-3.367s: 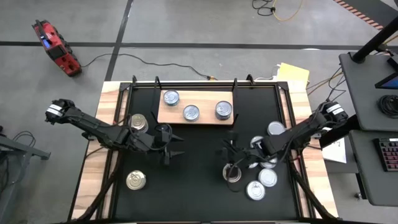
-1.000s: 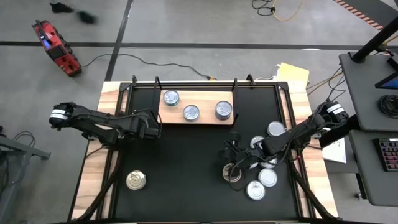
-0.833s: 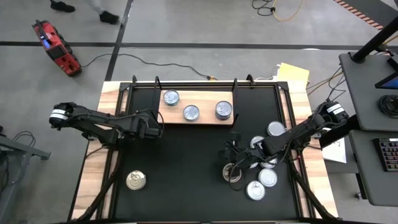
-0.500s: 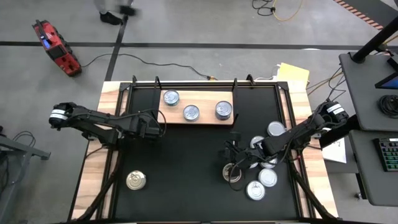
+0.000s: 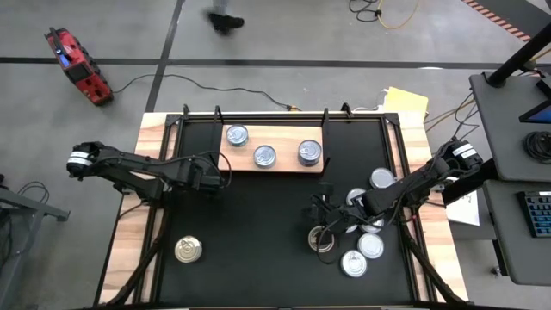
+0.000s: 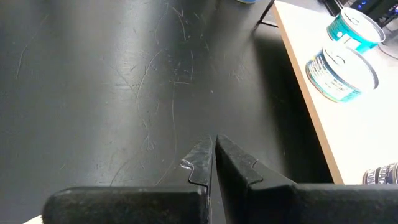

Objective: Stack canned seafood by type on shelf
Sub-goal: Put the blue tuna can on the shelf

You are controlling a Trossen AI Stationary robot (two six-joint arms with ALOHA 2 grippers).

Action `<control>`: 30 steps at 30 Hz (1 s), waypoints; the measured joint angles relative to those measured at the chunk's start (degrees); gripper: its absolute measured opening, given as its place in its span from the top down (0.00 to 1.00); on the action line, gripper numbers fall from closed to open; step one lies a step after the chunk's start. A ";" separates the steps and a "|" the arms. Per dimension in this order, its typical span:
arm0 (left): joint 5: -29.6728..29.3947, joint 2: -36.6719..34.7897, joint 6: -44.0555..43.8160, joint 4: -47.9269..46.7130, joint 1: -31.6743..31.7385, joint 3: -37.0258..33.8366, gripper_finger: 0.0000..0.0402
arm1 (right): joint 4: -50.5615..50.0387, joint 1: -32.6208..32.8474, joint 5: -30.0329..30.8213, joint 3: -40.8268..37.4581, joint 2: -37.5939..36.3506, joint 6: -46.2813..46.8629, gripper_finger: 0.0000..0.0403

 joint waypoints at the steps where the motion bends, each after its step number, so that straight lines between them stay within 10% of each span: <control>1: 0.92 0.03 0.14 0.02 -0.22 0.66 1.00 | 0.00 0.00 0.00 0.00 -0.02 0.00 0.97; 30: 12.13 0.17 3.33 14.98 -12.13 4.48 1.00 | -0.21 0.01 -0.02 0.00 0.00 -0.17 0.97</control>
